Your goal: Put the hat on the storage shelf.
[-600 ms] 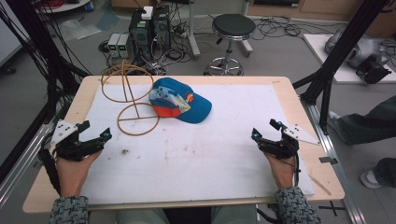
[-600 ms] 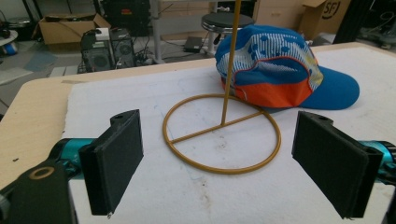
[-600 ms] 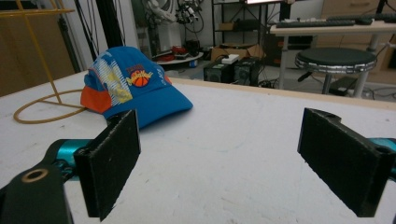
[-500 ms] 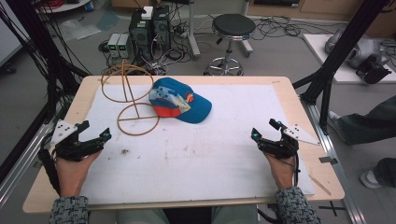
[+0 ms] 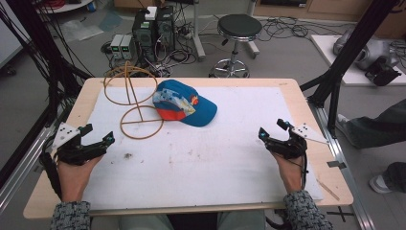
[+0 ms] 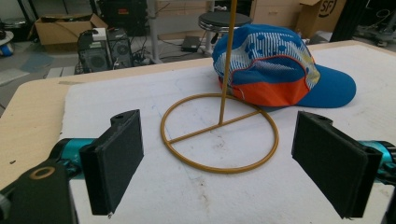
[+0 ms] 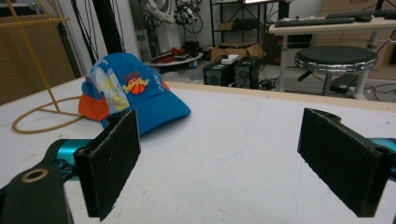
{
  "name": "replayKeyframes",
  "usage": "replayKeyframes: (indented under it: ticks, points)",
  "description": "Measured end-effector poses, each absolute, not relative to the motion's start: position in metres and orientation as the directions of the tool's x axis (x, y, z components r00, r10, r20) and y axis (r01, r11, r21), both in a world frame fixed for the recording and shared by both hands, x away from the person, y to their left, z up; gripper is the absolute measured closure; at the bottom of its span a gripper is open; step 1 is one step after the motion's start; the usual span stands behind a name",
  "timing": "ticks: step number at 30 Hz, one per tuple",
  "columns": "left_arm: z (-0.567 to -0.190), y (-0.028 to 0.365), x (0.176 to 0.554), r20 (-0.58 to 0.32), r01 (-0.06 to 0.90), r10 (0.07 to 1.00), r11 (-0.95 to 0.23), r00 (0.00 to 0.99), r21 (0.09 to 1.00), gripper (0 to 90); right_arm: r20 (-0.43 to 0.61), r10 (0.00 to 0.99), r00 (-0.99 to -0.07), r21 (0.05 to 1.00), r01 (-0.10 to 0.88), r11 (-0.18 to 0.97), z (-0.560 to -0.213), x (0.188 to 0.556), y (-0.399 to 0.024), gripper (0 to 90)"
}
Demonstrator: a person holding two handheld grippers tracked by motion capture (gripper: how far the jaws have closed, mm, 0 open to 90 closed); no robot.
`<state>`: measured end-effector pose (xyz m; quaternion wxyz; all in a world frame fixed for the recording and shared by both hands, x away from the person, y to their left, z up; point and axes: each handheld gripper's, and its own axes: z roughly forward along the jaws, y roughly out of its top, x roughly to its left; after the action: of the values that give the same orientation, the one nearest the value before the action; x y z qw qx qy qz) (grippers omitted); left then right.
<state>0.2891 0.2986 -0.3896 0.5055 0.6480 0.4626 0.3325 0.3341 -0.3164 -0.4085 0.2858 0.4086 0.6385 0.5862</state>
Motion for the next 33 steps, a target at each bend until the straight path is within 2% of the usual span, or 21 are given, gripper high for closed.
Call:
replayKeyframes:
  ticks: [14,33]
  points:
    - [-0.388,0.304,0.289,-0.059,0.261,0.935,-0.037,0.35,0.965,17.0,0.084,0.816,-0.572,0.991,0.132,-0.01,-0.351,0.376,-0.29,12.3]
    - [-0.386,0.309,0.288,-0.07,0.258,0.935,-0.024,0.347,0.966,17.0,0.026,0.739,-0.673,0.997,0.071,0.029,-0.27,0.455,-0.213,12.5]
